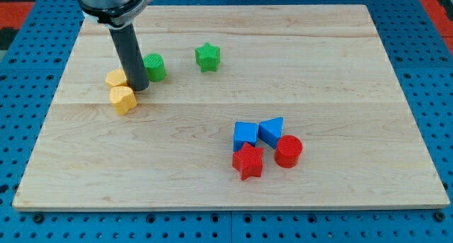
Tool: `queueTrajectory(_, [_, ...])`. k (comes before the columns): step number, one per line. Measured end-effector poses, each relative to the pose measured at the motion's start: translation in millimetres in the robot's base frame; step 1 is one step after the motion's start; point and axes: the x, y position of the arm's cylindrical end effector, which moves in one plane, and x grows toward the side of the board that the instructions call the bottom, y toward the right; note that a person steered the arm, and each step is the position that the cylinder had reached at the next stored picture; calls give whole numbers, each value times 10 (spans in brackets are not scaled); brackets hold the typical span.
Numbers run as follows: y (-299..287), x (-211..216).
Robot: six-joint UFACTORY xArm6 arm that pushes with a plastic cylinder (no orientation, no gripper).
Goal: Place the blue triangle diagonally to the bottom right of the green star
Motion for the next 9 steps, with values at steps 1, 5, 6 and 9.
queueTrajectory(1, [-48, 186])
queueTrajectory(5, [617, 345])
queueTrajectory(6, [672, 990])
queueTrajectory(9, [-1159, 846])
